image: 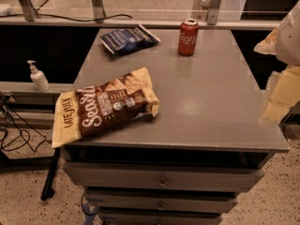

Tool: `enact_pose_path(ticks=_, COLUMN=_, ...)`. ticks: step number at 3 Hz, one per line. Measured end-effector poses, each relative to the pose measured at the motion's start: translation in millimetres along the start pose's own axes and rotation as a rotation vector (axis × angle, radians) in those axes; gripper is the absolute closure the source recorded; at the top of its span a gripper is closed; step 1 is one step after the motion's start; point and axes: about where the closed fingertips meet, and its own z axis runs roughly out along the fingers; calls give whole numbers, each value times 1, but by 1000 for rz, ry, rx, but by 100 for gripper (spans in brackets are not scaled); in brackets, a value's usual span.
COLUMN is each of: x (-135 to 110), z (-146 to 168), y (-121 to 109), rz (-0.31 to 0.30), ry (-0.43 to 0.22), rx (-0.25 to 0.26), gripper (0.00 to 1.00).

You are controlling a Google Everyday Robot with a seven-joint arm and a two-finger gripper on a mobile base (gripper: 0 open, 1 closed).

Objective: Pick brown chip bag

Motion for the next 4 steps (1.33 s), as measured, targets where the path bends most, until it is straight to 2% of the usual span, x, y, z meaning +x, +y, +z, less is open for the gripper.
enact_pose_path(ticks=1, x=0, z=0, y=0, rz=0, ry=0, rx=0, gripper=0)
enact_pose_path(ticks=2, x=-4, z=3, y=-3, rz=1, ry=-27, rx=12, gripper=0)
enact_pose_path(ticks=3, x=-18, z=20, y=-5, rz=-5, ry=-105, rx=22, gripper=0)
enact_pose_path(ticks=4, x=-48, z=50, y=-9, rz=-37, ry=-240, rx=32, gripper=0)
